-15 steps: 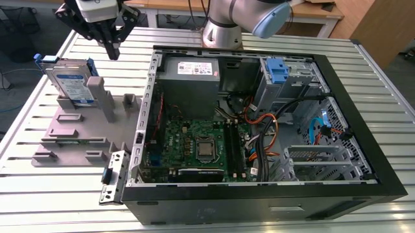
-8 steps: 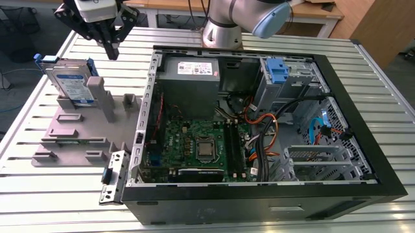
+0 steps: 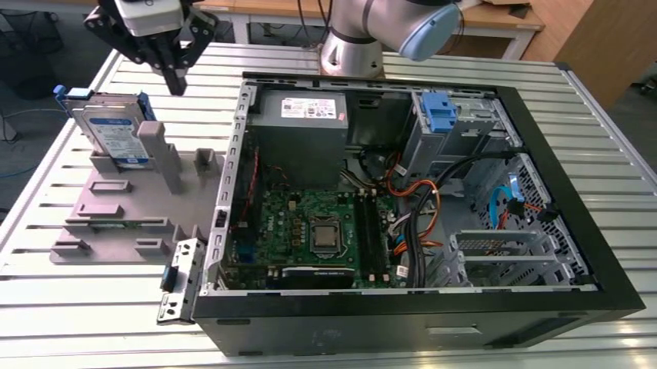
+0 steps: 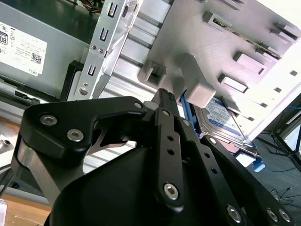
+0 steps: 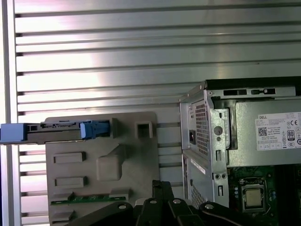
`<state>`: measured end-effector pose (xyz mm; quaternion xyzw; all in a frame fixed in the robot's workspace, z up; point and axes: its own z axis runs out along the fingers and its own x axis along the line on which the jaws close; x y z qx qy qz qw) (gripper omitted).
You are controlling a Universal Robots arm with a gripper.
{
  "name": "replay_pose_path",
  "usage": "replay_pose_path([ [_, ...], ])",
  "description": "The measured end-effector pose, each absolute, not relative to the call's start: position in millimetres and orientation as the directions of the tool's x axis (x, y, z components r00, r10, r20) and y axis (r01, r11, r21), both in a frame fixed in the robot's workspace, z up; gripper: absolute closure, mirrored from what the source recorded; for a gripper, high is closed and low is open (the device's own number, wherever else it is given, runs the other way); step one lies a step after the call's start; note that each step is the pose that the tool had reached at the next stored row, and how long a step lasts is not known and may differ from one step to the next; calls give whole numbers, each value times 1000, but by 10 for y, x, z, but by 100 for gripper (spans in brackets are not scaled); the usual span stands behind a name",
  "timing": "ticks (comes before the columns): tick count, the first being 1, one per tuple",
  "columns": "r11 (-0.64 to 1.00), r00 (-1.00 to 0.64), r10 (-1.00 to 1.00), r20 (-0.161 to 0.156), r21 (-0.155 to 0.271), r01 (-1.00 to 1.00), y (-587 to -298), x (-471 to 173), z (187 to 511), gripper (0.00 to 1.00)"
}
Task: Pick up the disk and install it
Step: 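Reach for the disk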
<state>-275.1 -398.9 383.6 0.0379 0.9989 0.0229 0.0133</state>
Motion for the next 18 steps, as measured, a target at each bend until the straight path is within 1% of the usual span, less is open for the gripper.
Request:
replay_pose_path([
  [18,996,-997,77,-25,47,76,-3958,-3253,3728,89],
])
